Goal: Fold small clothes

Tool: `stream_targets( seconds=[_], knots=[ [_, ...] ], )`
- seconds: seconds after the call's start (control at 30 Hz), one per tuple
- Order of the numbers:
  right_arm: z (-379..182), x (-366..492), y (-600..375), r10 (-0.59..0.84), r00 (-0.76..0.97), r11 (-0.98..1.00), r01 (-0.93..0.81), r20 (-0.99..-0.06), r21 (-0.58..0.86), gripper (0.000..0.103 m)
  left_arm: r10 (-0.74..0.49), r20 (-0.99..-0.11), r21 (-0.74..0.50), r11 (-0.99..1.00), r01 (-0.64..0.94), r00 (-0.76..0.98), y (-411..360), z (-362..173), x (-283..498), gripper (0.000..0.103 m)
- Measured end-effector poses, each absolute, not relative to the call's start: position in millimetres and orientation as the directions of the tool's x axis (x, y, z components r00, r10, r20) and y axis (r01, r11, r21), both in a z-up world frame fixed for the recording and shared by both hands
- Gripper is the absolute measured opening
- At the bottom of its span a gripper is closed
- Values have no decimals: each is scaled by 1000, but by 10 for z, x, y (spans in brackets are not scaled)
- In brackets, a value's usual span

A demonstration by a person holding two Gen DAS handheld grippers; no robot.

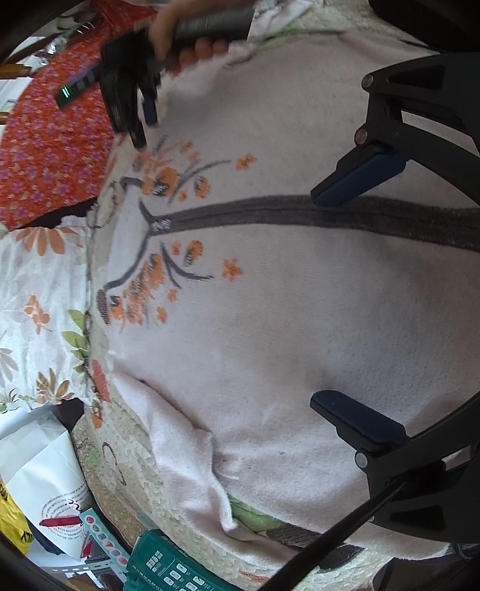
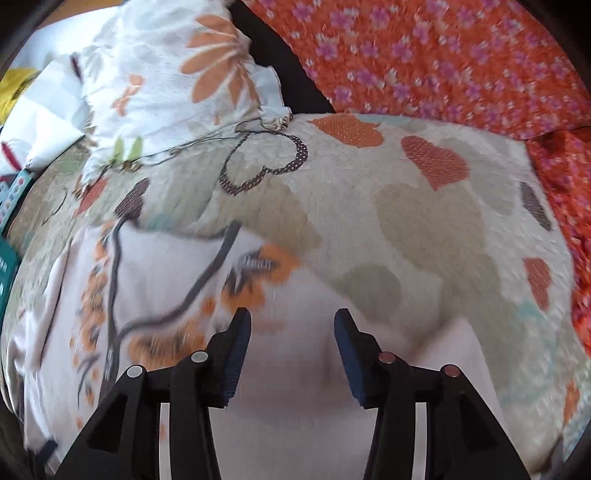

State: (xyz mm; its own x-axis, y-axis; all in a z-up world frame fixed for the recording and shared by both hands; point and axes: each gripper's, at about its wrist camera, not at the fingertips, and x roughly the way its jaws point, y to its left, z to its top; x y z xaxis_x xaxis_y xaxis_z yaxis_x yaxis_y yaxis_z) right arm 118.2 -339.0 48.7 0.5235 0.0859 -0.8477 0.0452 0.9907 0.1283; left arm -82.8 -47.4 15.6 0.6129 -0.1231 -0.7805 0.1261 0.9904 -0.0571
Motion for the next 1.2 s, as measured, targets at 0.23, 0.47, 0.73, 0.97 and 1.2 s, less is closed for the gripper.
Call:
stream_targets(
  seconds=[0.23,0.47,0.73,0.97,1.2],
  knots=[
    [343,1571,-3175,116,469,992,-20,-876,121,4,-152,-785,-103,988,115,601,-395,161,-775,99],
    [391,1987,-3092,-23,498,999,53,-867,4,4,-141,-794,-101,990,101,592,-366,122,-731,99],
    [752,1367,-3084,-66,570,997,71,-819,-31,5,-146,-794,-105,989,102,590,-354,133,-735,99],
    [679,-211,-2949,80,582,994,13,-809,108,22,-112,-795,-73,993,90,597,-382,147,-765,99],
    [340,-1076,-2804,35,605,995,56,-795,86,25,-52,-782,-8,997,74,621,-414,161,-844,99]
  ],
)
